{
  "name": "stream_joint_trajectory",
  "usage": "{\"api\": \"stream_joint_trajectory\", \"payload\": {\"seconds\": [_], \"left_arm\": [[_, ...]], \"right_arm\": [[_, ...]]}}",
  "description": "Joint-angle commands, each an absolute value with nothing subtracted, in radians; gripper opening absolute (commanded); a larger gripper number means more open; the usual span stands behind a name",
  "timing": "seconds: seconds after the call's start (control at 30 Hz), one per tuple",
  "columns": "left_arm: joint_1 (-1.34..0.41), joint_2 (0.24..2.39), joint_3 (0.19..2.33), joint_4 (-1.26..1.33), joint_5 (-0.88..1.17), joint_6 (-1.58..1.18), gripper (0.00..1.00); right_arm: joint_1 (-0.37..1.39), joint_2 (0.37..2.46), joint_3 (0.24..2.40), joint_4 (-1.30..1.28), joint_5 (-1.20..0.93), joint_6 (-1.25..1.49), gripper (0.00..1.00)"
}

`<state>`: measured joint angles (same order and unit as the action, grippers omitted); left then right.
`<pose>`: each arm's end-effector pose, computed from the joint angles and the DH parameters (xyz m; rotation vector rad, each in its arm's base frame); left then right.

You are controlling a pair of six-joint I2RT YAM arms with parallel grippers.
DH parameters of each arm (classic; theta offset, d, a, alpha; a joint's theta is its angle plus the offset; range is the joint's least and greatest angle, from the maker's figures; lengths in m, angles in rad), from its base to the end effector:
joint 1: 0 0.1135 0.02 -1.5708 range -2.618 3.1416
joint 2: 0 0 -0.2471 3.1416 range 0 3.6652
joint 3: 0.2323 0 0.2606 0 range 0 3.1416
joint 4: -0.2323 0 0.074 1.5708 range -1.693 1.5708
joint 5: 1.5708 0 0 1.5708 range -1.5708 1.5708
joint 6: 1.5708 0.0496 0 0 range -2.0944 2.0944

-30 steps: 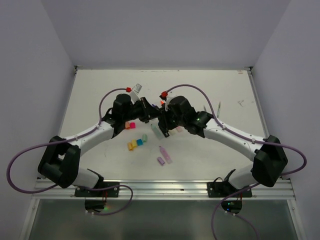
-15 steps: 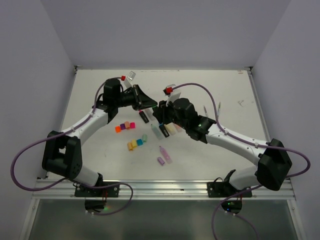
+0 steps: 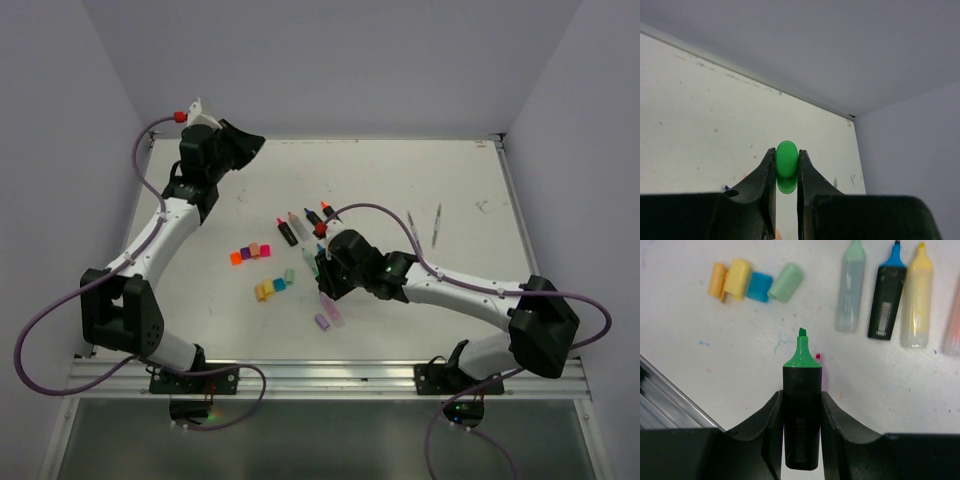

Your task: Open the pen caps

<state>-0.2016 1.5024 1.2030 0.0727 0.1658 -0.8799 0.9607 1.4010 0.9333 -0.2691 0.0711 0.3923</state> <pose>0.3735 -0.0847 0.3149 -0.5102 1.8212 -0.9074 0.1880 0.2628 0.2133 -0.6321 2.2979 0.5948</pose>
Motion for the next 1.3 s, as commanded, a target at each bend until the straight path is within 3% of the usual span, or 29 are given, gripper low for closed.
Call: {"api": "stream_joint_trajectory", "payload": {"seconds": [0.0, 0.27, 0.37, 0.57, 0.87, 1.27], "left_arm": [[-0.248, 1.456, 1.266, 0.084, -0.101, -0.766, 0.0], [-0.27, 1.237, 1.034, -0.039, 0.095, -0.753, 0.0], [-0.293, 1.038, 0.779, -0.067, 0.196, -0.808, 0.0], [-0.441, 0.852, 0.447, -0.037, 0.255, -0.952, 0.0], [-0.727, 0.894, 0.308, 0.12, 0.127, -1.112, 0.0], [-0.874, 0.948, 0.123, 0.284, 0.029, -1.29, 0.0]], "right_arm": [[0.96, 1.391, 0.939, -0.37, 0.07, 0.394, 0.0], [0.896, 1.371, 0.905, -0.416, 0.127, 0.365, 0.0], [0.87, 1.347, 0.874, -0.419, 0.118, 0.348, 0.0], [0.871, 1.341, 0.789, -0.364, 0.072, 0.374, 0.0], [0.873, 1.37, 0.707, -0.281, 0.083, 0.393, 0.0], [0.873, 1.431, 0.672, -0.183, 0.044, 0.42, 0.01]]}}
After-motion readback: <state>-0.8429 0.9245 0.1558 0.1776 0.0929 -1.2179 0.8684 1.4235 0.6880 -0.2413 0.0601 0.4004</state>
